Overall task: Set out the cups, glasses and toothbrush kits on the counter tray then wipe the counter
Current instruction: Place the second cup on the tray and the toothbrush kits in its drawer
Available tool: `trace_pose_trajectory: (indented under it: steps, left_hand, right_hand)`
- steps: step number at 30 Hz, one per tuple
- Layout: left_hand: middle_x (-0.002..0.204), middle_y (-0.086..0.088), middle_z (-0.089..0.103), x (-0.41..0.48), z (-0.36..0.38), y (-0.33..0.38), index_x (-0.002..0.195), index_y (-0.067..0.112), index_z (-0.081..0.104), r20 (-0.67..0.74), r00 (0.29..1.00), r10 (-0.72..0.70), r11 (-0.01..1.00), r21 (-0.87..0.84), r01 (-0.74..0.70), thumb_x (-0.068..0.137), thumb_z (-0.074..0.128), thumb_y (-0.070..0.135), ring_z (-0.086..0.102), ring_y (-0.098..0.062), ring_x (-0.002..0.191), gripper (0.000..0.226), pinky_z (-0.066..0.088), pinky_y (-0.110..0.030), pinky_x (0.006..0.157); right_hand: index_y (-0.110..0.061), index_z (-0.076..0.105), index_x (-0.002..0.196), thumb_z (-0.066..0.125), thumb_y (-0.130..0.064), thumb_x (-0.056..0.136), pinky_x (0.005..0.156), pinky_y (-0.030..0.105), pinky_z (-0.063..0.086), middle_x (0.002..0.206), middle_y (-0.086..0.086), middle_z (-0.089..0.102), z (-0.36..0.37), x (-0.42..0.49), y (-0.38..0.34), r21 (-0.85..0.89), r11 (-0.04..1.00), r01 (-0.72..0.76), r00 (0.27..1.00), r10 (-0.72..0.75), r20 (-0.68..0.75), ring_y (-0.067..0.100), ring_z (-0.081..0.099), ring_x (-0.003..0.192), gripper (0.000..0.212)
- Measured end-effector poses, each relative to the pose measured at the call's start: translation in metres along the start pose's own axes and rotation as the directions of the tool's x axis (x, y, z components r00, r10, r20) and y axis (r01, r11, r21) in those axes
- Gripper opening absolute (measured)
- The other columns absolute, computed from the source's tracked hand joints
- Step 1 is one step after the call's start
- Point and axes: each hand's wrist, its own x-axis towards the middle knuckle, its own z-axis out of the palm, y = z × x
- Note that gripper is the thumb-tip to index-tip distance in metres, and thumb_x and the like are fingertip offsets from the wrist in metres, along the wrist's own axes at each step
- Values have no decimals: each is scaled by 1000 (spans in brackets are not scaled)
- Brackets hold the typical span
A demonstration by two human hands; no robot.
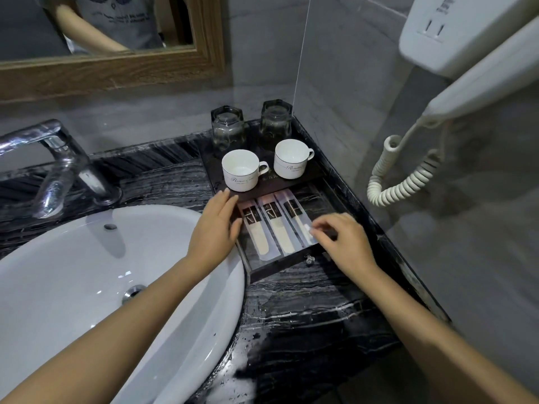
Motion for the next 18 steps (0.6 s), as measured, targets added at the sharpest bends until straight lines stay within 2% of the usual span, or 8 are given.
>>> trace_pose_trajectory:
  steps: [3, 6, 8, 10, 13, 18]
  left_hand:
    - [156, -13, 19, 11, -2, -8, 144, 6, 26, 125, 991, -44, 998, 60, 37, 95, 44, 27, 12, -25, 145, 56, 11, -33, 118]
    - [157, -14, 13, 16, 0, -12, 145, 4, 21, 200, 977, -70, 994, 95, 52, 96, 40, 29, 6, -25, 146, 58, 8, -33, 118]
    - [157, -14, 11, 17, 0, -11, 145, 3, 19, 223, 972, -71, 993, 109, 48, 97, 38, 29, 4, -25, 146, 58, 6, -33, 118]
    - [157, -14, 11, 18, 0, -10, 145, 2, 17, 237, 970, -64, 991, 127, 34, 97, 36, 30, 3, -25, 146, 58, 5, -33, 118]
    - [157, -16, 9, 20, 0, -8, 145, 0, 15, 266, 962, -63, 992, 126, 30, 98, 34, 31, 2, -26, 146, 59, 3, -32, 118]
    - [157, -18, 6, 20, 0, -6, 145, -2, 13, 296, 952, -73, 993, 108, 43, 98, 32, 34, -1, -26, 146, 62, 0, -31, 117]
  right_hand:
    - [-12, 68, 90, 68, -23, 84, 74, 21, 42, 84, -5, 61, 4, -31, 3, -25, 993, -112, 992, 111, -53, 12, 56, 84, 13]
    - [-11, 64, 93, 68, -28, 83, 69, 22, 41, 86, -3, 58, 22, -44, 11, -42, 968, -248, 969, 247, -19, 14, 57, 79, 20]
    - [-9, 62, 95, 70, -26, 83, 67, 21, 42, 87, 0, 60, 36, -42, 13, 27, 941, -337, 941, 337, 22, 14, 57, 76, 22]
    - [-8, 60, 89, 70, -20, 83, 59, 13, 42, 81, 1, 60, 46, -37, 12, 138, 903, -407, 913, 407, 28, 14, 58, 73, 18]
    - [-10, 53, 81, 68, -14, 84, 51, 8, 36, 68, -6, 52, 56, -32, 10, 237, 862, -448, 886, 464, -12, 13, 54, 69, 16]
    - [-9, 57, 83, 67, -12, 84, 53, 10, 37, 69, -4, 53, 64, -20, 10, 272, 860, -431, 886, 460, -50, 13, 52, 67, 11]
